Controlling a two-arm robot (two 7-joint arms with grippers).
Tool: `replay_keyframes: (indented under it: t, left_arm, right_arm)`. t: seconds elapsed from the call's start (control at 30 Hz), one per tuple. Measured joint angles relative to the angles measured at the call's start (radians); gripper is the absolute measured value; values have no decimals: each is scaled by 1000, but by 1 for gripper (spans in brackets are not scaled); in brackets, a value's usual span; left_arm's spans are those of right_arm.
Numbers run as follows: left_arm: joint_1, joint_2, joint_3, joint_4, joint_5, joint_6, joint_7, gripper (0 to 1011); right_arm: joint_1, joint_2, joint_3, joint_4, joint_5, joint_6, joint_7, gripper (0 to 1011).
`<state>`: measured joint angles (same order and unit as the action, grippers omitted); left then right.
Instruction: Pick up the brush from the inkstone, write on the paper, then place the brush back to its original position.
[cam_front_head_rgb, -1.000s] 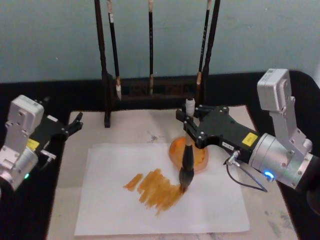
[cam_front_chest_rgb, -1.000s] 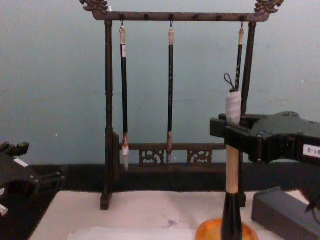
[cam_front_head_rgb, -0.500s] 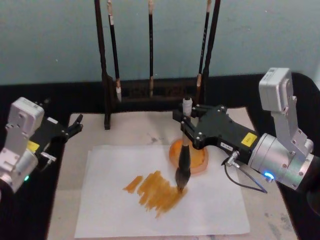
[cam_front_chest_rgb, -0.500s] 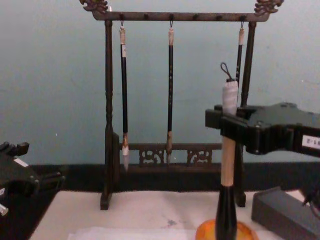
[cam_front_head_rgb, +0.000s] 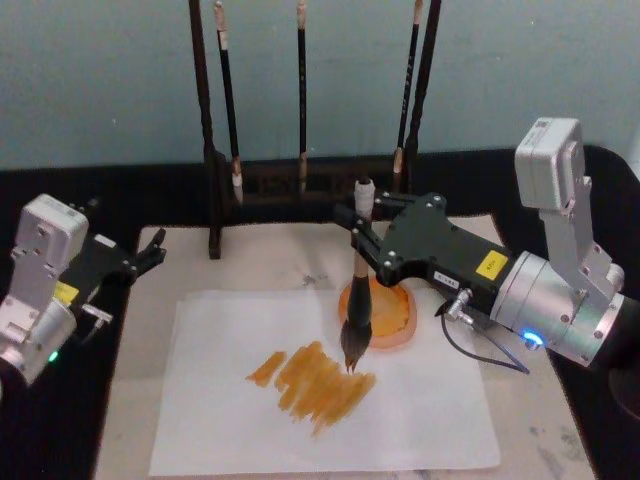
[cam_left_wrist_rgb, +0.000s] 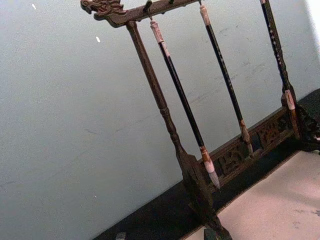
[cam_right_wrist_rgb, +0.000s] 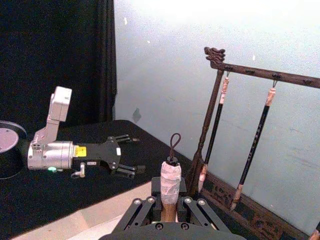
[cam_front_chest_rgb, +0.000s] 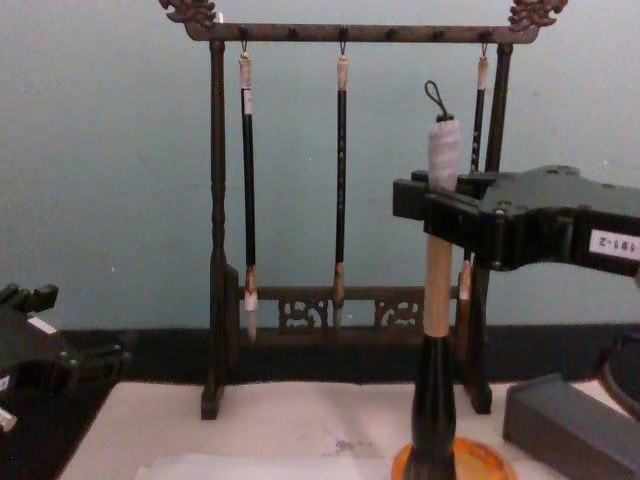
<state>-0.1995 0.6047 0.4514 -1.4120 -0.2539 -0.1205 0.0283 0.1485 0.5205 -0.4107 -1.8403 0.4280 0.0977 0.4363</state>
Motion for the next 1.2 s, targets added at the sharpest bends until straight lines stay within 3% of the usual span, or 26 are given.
replay_keyframes:
  t: [1.2]
  left_arm:
    - [0, 0, 0, 0, 0, 0, 0, 1010]
  right_arm:
    - [0, 1, 0, 2, -1, 1, 0, 162]
